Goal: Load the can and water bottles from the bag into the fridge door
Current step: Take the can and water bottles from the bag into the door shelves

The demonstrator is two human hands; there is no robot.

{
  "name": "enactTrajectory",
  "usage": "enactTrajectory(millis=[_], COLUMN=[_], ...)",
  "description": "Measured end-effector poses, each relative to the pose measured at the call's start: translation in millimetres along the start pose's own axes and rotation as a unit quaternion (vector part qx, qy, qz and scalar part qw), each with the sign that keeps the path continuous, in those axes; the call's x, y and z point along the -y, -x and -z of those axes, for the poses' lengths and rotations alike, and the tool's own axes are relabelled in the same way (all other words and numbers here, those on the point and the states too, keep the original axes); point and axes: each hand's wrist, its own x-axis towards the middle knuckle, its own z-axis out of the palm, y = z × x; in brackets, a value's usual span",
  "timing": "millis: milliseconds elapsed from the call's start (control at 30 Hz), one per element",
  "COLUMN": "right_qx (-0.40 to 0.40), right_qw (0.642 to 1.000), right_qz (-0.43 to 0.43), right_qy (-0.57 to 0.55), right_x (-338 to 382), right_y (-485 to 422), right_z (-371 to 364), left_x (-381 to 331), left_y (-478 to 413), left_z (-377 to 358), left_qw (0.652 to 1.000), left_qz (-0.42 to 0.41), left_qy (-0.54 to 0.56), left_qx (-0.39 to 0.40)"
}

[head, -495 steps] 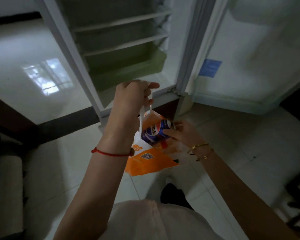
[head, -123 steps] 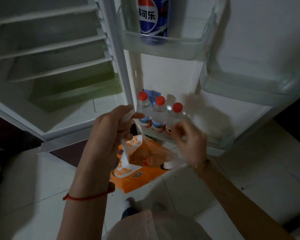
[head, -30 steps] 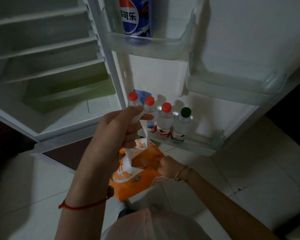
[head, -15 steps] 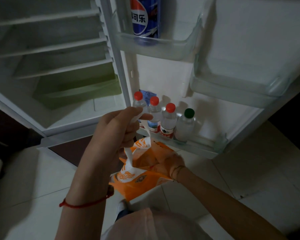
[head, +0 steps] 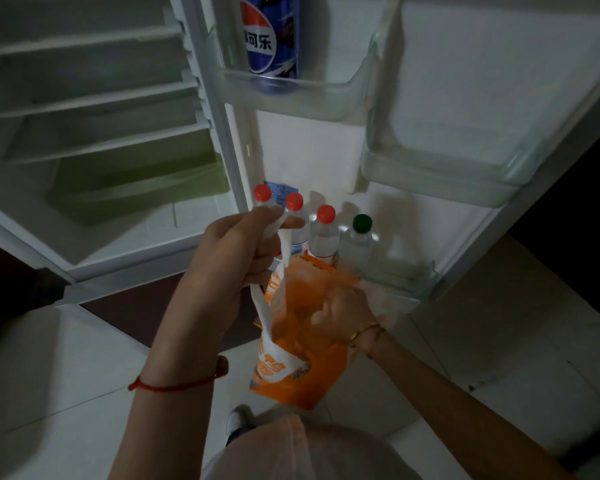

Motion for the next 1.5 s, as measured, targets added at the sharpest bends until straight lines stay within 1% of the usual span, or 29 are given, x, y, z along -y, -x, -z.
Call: enactTrajectory(millis=[67,133,233,333,400,567,667,800,900,1133,1267,1333,1500], right_qx=[-0.025,-0.074,-0.096,-0.128,-0.143,-0.264,-0.319,-0.400,-0.438,-0.450,-0.407,-0.379,-0.353], right_qw=[0.999,0.996,0.994,0.991,0.987,0.958,0.941,0.911,0.895,0.891,0.911,0.924,0.935], right_qz=[0.018,0.029,0.024,0.017,-0.005,0.032,0.033,0.027,0.015,0.007,-0.011,-0.012,0.021], right_qy=[0.014,0.036,0.051,-0.021,-0.075,-0.111,-0.105,-0.094,-0.082,-0.057,-0.061,-0.044,-0.015], right_x=[8,10,11,15,19,18,18,16,6,-26,-48,-59,-66], right_y=[6,14,30,45,52,66,75,88,85,49,19,7,-12], right_z=[9,21,44,66,78,102,118,139,143,122,111,105,107], left_x=[0,1,8,16,22,37,44,51,55,60,61,62,66], left_y=[-1,-2,-6,-11,-16,-29,-35,-44,-48,-51,-51,-52,-55], left_z=[-4,-9,-16,-22,-23,-16,-10,-6,-6,-4,-3,0,5], left_qw=[1.000,1.000,1.000,1.000,0.999,0.999,0.998,0.997,0.997,0.997,0.995,0.995,0.995], left_qz=[-0.002,-0.004,0.007,0.017,0.025,0.036,0.040,0.046,0.051,0.046,0.057,0.061,0.059], left_qy=[0.000,-0.003,0.003,-0.011,-0.021,-0.036,-0.048,-0.049,-0.049,-0.038,-0.042,-0.049,-0.046], left_qx=[0.007,0.017,0.013,0.019,0.016,-0.011,-0.022,-0.028,-0.038,-0.053,-0.066,-0.061,-0.063])
